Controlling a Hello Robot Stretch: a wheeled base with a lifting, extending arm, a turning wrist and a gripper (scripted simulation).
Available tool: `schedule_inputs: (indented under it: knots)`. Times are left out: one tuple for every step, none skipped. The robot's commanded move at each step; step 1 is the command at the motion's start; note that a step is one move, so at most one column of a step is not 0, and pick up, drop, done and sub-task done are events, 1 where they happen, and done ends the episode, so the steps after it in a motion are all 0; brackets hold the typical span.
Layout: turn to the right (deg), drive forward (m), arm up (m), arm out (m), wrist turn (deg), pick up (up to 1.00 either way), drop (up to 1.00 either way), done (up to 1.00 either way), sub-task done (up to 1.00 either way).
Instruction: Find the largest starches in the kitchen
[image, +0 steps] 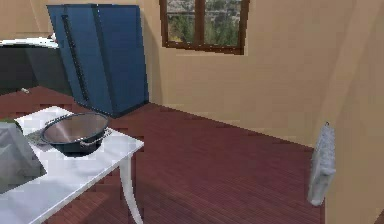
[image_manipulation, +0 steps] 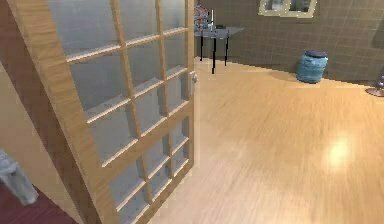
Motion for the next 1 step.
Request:
schedule_inputs:
  knots:
    - [9.0, 0.00, 0.00, 0.00, 0.0, 0.00, 0.00, 0.00, 0.00]
